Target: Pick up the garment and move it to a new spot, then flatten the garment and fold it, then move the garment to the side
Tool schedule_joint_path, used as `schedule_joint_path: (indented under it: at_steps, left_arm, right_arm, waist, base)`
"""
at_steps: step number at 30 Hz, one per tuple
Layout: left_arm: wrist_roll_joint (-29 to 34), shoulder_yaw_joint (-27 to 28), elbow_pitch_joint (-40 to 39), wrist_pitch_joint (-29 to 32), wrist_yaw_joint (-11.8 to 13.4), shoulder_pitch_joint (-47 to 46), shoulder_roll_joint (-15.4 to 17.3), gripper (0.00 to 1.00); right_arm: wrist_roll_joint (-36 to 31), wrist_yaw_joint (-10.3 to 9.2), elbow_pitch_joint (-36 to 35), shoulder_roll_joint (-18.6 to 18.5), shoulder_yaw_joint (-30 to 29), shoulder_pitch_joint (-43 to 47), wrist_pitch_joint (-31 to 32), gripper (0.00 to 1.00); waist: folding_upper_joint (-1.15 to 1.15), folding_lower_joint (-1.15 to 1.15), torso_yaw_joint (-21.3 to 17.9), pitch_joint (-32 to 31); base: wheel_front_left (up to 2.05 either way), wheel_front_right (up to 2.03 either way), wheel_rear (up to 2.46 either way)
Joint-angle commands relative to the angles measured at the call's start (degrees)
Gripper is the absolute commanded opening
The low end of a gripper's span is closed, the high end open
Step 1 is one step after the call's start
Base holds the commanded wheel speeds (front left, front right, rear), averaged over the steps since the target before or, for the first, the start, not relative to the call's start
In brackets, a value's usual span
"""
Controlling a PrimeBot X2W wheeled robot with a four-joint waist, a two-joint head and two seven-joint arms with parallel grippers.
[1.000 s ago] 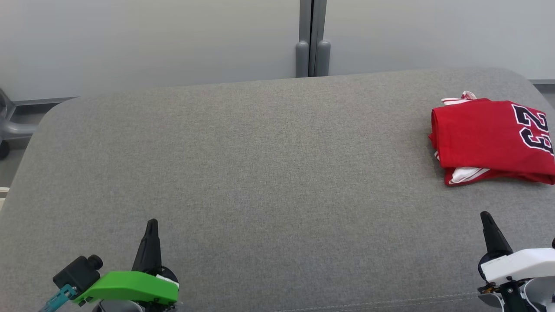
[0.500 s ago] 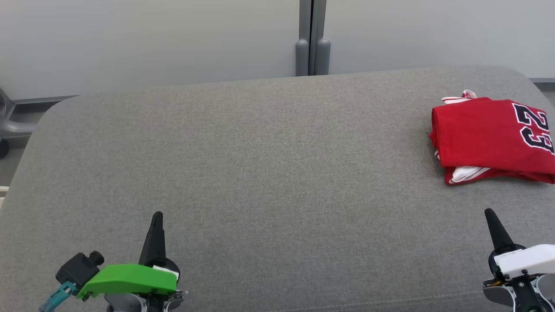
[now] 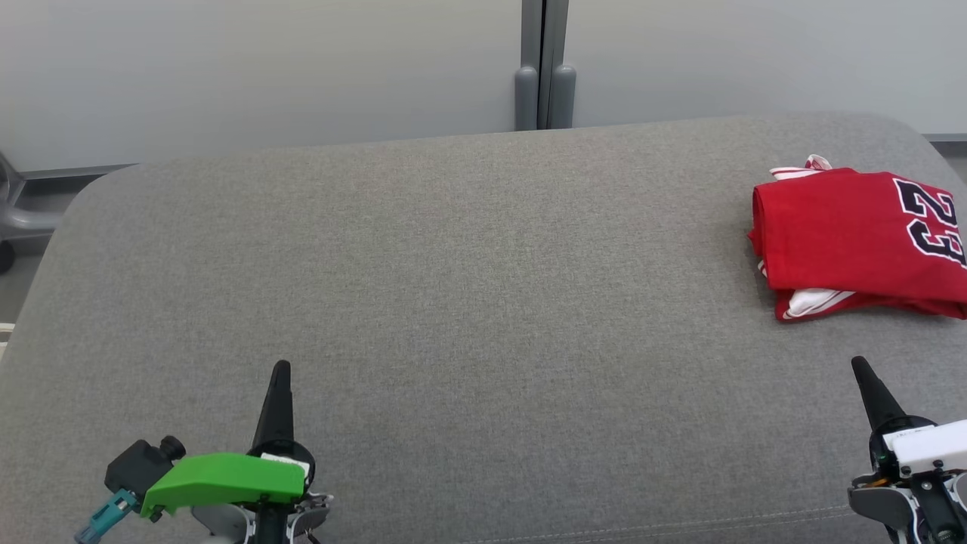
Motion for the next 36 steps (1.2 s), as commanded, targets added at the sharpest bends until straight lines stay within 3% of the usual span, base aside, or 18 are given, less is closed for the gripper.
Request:
schedule_joint_path:
  at_steps: [1,36]
  left_arm:
    - [-1.1,0.3,-0.1,0.2,-0.6,-1.5,-0.1,0.00]
    - [-14.6,1.1,1.9,0.7,-4.5,-3.8,-3.3,0.00]
  right_arm:
    - [1.6,0.03,0.0,-0.5,-0.5,-1.2,0.6,0.00]
    - [17.8,0.03,3.7,-0.6,-4.9,-4.2,6.3,0.00]
  waist:
    - [0.00,0.00,0.0,0.0]
    - [0.00,0.00,0.0,0.5]
  base:
    - [0.00,0.00,0.00]
    - [0.00,0.00,0.00]
